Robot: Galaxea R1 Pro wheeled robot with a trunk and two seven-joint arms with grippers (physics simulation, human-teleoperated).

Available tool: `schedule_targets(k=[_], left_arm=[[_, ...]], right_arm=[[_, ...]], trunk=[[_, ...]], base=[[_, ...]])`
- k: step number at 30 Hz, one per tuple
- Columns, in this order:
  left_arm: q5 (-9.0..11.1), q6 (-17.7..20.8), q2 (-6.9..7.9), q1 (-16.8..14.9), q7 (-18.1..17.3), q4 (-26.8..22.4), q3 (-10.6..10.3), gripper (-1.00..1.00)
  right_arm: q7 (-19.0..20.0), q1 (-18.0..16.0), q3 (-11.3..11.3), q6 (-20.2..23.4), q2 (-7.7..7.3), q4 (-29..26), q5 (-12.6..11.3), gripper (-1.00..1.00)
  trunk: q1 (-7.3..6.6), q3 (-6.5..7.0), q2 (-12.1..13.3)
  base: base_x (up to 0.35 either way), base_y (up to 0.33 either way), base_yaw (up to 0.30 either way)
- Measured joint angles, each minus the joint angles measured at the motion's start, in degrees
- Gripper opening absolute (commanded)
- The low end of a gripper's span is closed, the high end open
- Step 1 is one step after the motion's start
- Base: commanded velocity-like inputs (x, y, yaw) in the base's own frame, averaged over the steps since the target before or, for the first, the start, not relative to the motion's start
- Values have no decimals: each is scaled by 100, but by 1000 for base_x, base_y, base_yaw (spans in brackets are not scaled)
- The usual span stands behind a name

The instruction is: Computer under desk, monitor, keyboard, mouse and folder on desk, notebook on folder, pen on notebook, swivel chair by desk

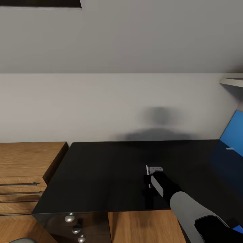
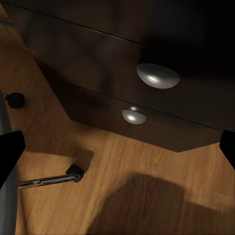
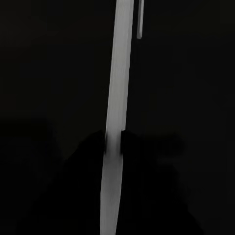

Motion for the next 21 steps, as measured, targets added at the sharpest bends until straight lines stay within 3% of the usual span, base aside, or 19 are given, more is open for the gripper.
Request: schedule_targets(k=[8, 11, 15, 18, 21], left_arm=[[2, 1, 3, 0, -5, 0, 0, 100], [5, 7, -2, 0, -7, 18, -2, 100], [1, 4, -9, 0, -12, 43, -13, 100], [1, 4, -18, 1, -13, 52, -21, 100], [0, 4, -21, 1, -13, 56, -24, 100]], right_arm=[[-1, 4, -8, 6, -11, -6, -21, -100], [0, 4, -107, 87, -77, -43, -144, -100], [5, 0, -505, 825, -300, -534, -457, -100], [6, 5, -668, 1383, -453, -1058, -553, -100], [6, 7, -712, 1578, -506, -1258, -584, -100]], trunk=[[-131, 107, 240], [-197, 160, 360], [-285, 233, 520], [-351, 287, 641], [-417, 340, 761]], base=[[0, 0, 0], [0, 0, 0], [0, 0, 0], [0, 0, 0], [0, 0, 0]])
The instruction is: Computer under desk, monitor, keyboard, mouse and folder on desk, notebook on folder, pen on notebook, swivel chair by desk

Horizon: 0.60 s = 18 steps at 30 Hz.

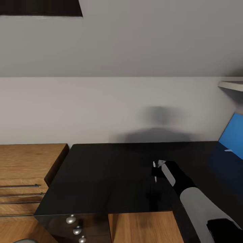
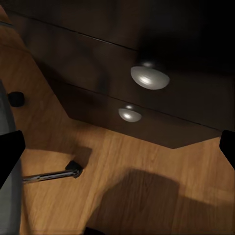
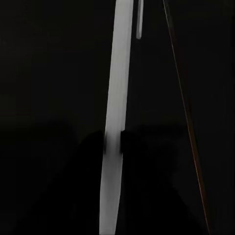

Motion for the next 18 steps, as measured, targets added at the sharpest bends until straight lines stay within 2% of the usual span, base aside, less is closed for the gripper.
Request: schedule_targets(k=[7, 13, 18], left_arm=[[0, 0, -10, -1, 0, 6, -3, 100], [0, 0, -11, -1, -5, 14, -3, 100], [-5, -6, -11, -1, -10, 171, -17, 100]], right_arm=[[-5, 15, -38, 36, -28, -157, -15, -100], [-17, 20, -39, -15, -36, -218, 11, -100], [-16, 61, -35, 72, -44, -586, 19, -100]], trunk=[[-154, 126, 281], [-286, 234, 522], [-286, 234, 523]], base=[[0, 0, -54], [0, 0, -222], [0, 0, -252]])
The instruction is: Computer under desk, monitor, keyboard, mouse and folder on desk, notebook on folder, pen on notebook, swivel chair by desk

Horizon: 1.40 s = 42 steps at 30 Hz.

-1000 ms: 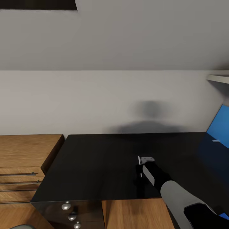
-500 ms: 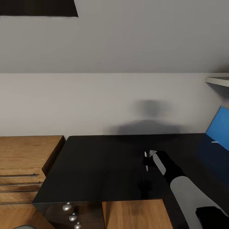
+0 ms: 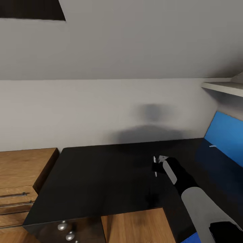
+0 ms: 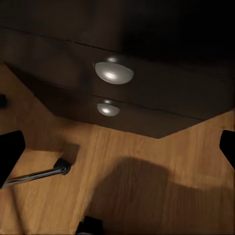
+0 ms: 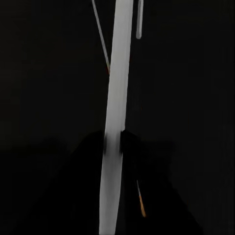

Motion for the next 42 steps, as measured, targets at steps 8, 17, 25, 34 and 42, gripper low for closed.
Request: schedule_targets(k=[8, 17, 25, 34, 42], left_arm=[[-2, -5, 6, 0, -2, 133, -2, 100], [5, -4, 9, 1, 2, 139, 1, 100], [5, -37, 2, 1, -5, 140, 5, 100], [0, -297, 0, 1, -5, 140, 4, 100], [-1, -311, 1, 1, -6, 140, 3, 100]], right_arm=[[2, 431, 8, 330, -3, -944, 9, -100], [3, 660, 9, 451, -7, -1283, 15, -100], [4, 671, 10, 425, -80, -1285, 16, -100], [2, 682, 2, 389, -167, -1284, 6, -100], [-11, 706, 1, 55, -174, -1276, 7, -100]], trunk=[[0, -10, 0], [3, -22, 0], [3, -22, 0], [2, -22, 0], [1, -10, 0]], base=[[-2, 0, -254], [-230, 0, -78], [-239, 0, -2], [-102, 0, -8], [-121, 0, -39]])
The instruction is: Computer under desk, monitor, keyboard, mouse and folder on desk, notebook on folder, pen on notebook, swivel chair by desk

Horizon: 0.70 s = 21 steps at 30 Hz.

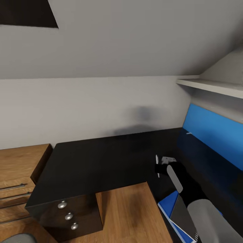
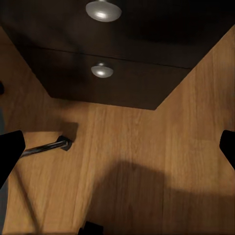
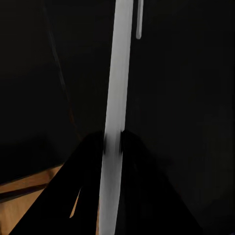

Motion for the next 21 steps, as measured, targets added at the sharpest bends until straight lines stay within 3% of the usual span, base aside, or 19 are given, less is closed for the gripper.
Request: schedule_targets(k=[3, 8, 16, 21], left_arm=[[-1, 0, -1, 0, 0, -1, 1, 100], [-2, 0, -1, 0, 0, -1, 1, 100], [-2, -1, -1, 0, 0, 1, 1, 100], [-2, -1, -1, -1, 0, 6, 0, 100]], right_arm=[[6, 81, 0, -196, -17, -4, 0, -100], [42, 252, 0, -582, -202, -8, -20, -100], [19, 271, -14, -532, -198, -52, -49, -100], [13, 273, -17, -530, -161, -92, -70, -100]], trunk=[[-1, 0, 1], [-1, 1, 0], [-1, 1, 0], [-1, 1, 1]], base=[[-13, 0, -4], [-2, 0, -1], [0, 0, -3], [0, 0, -173]])
